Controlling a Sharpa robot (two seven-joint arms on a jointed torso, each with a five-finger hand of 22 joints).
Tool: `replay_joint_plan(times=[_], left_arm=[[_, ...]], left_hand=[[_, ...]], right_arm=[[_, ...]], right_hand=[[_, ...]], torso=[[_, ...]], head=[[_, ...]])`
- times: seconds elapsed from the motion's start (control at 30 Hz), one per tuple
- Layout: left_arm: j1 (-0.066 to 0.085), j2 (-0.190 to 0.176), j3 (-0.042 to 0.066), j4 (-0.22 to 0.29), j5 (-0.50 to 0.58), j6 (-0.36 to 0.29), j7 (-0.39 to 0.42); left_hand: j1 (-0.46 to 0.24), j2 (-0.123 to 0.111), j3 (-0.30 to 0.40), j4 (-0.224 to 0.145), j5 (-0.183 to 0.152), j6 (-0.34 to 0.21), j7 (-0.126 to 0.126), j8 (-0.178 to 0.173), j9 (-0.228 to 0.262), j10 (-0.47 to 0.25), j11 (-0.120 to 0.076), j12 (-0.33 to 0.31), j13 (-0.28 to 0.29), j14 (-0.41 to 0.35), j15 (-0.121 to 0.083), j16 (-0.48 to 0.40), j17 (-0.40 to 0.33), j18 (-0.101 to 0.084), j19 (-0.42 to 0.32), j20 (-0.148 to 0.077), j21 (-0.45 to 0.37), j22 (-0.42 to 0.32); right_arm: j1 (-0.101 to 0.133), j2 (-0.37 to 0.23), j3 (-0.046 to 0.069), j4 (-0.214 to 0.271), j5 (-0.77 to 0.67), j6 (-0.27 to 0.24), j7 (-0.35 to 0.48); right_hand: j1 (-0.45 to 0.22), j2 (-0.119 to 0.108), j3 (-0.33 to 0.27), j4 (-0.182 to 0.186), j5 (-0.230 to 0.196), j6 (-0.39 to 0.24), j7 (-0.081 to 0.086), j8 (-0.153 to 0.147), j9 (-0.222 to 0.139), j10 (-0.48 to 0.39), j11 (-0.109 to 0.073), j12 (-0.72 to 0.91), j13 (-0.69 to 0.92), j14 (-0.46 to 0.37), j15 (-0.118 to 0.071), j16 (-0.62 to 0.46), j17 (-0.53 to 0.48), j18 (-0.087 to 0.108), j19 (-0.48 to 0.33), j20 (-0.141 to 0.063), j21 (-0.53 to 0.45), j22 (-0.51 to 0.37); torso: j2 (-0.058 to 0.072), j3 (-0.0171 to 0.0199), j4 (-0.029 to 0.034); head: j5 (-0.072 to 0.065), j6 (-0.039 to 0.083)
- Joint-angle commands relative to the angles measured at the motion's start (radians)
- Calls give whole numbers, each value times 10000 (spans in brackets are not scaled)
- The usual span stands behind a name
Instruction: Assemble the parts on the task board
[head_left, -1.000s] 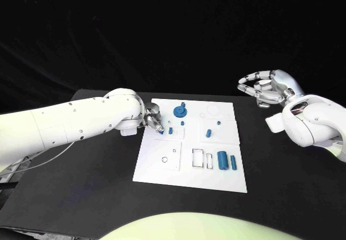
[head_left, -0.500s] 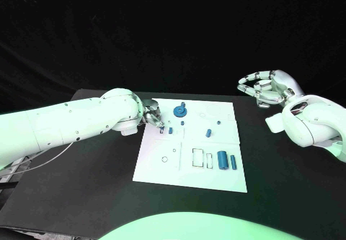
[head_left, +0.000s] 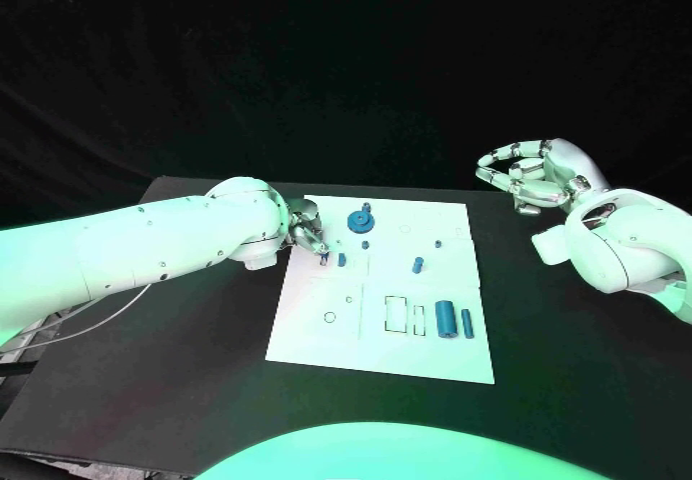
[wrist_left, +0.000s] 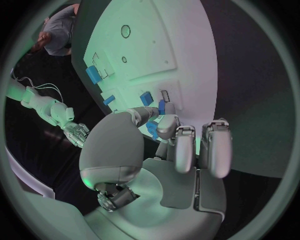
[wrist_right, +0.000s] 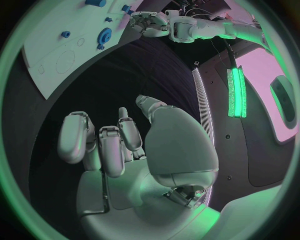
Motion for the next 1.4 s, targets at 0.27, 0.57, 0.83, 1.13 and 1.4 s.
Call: replay_joint_plan(times=[0.27,0.57,0.83,1.13,1.4], left_arm=[[-34,51,-14,-15,-359,557,66],[-39,41,-27,37,-486,791,57],[-41,21,-33,58,-503,825,56],[-42,-19,-30,101,-484,767,82],[-42,-38,-29,125,-393,819,51]], left_hand=[[50,-20,1875,-1951,37,107,-84,36,7,78,-10,50,2,1040,-61,36,2635,-73,382,-54,70,1318],[53,-42,1872,-1963,49,115,-88,36,6,74,-13,33,-19,1040,-64,36,2635,-76,389,-58,76,1332],[54,-48,1871,-1967,54,119,-89,36,5,66,-15,16,-42,1040,-65,36,2635,-75,387,-59,74,1327],[57,-71,1874,-1977,92,140,-96,37,3,64,-21,-11,-73,1040,-70,36,2635,-76,389,-64,75,1331],[57,-84,1880,-1978,134,161,-102,37,0,70,-28,-28,-91,1040,-75,36,2635,-75,387,-69,73,1326]], right_arm=[[-7,7,2,11,-72,98,103],[-7,6,2,11,-72,100,104],[-7,7,2,7,-72,95,112],[-8,21,2,0,-72,97,111],[-10,29,2,-3,-72,99,106]], right_hand=[[0,67,-20,61,40,-32,-8,53,16,34,-14,29,9,537,-78,13,758,112,46,6,25,11],[0,67,-20,61,40,-32,-8,53,16,34,-14,29,9,537,-78,13,758,112,46,6,25,11],[0,67,-20,61,40,-32,-8,53,16,34,-14,29,9,537,-78,13,758,112,46,6,25,11],[0,67,-20,61,40,-32,-8,53,16,34,-14,29,9,537,-78,13,758,112,46,6,25,11],[0,67,-20,61,40,-32,-8,53,16,34,-14,29,9,537,-78,13,758,112,46,6,25,11]], torso=[[-3,4,3],[-3,6,7],[2,4,4],[6,5,6],[3,6,-6]], head=[[12,-12],[28,-15],[39,9],[47,-5],[65,-18]])
